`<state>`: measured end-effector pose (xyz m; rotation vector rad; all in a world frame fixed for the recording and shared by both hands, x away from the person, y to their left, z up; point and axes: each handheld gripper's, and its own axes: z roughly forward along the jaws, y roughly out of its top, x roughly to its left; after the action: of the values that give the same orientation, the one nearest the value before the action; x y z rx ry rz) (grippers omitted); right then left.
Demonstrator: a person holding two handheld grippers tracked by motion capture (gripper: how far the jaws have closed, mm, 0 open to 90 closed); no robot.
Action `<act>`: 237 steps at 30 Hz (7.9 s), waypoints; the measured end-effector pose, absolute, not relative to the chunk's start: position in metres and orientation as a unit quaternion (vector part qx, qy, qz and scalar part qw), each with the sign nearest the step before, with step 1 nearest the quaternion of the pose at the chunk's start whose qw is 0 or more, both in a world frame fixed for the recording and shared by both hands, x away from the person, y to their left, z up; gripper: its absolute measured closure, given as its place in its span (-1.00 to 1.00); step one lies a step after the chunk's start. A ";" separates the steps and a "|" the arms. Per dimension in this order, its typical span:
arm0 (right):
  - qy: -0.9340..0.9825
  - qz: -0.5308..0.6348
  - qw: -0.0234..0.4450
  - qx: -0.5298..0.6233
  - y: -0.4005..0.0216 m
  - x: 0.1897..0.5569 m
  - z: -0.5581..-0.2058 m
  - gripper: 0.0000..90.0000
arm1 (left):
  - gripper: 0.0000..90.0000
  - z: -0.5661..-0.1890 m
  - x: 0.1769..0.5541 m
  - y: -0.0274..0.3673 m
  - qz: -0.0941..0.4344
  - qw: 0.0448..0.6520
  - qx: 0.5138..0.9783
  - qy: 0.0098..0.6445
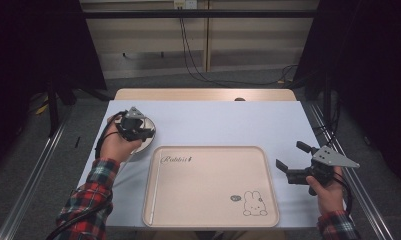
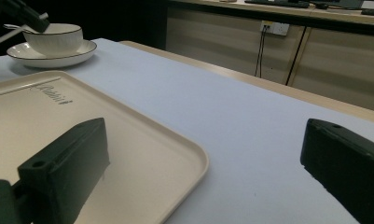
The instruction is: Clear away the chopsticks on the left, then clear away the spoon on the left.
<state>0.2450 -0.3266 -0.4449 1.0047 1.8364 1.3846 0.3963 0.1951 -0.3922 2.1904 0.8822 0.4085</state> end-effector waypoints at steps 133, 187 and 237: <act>0.703 0.525 0.302 0.373 -0.325 0.245 -0.445 -0.99 | 0.85 -0.464 0.368 0.152 0.061 0.342 0.740 0.576; 0.704 0.523 0.301 0.375 -0.324 0.247 -0.447 -0.99 | -0.35 -0.428 0.370 0.174 0.101 0.418 0.739 0.519; 0.705 0.524 0.298 0.373 -0.322 0.249 -0.448 -0.99 | 0.32 -0.402 0.366 0.222 0.143 0.390 0.755 0.508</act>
<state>0.2491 -0.3223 -0.4475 0.9923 1.8736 1.3921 0.3659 0.2220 -0.4022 1.9179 1.2906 0.3641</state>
